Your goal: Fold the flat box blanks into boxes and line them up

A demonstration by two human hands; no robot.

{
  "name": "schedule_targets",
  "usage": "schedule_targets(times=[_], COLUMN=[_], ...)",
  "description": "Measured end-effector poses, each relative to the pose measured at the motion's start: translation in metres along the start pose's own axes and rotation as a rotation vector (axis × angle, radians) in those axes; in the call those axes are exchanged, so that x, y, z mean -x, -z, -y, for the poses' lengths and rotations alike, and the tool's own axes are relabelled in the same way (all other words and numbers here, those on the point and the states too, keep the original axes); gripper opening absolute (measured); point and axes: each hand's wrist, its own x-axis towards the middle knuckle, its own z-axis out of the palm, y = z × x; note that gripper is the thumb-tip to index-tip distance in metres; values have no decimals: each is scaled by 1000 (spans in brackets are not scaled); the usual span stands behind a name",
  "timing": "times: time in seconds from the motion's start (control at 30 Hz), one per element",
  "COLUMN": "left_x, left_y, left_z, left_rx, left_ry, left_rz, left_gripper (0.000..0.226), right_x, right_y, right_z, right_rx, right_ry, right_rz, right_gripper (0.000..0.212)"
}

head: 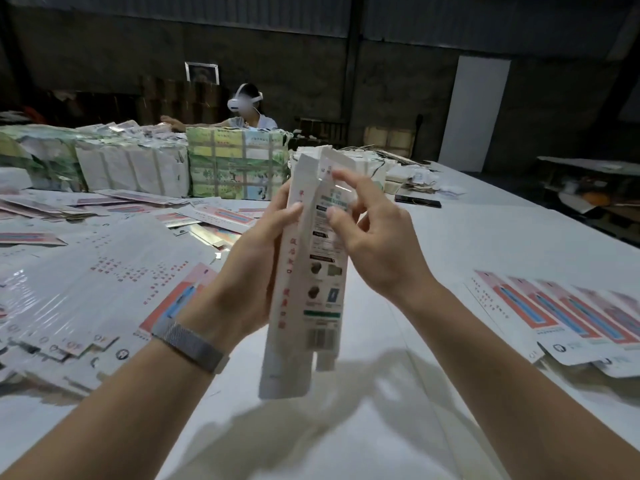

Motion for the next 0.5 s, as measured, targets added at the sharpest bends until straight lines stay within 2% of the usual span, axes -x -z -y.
schedule_targets(times=[0.07, 0.13, 0.23, 0.3, 0.37, 0.5], left_x=[6, 8, 13, 18, 22, 24], left_y=[-3, -9, -15, -15, -12, -8], left_z=[7, 14, 25, 32, 37, 38], left_rx=[74, 70, -88, -219, -258, -292], left_ry=[-3, 6, 11, -67, -160, -231], left_rz=[80, 62, -112, -236, -315, -338], left_gripper=[43, 46, 54, 63, 67, 85], right_x=[2, 3, 7, 12, 18, 21], right_y=[0, 1, 2, 3, 1, 1], right_z=[0, -1, 4, 8, 9, 0], right_rx=[118, 165, -102, -308, -320, -281], right_ry=[22, 4, -58, -74, -43, -55], right_rz=[23, -11, -29, 75, 122, 29], right_gripper=[43, 42, 43, 44, 49, 49])
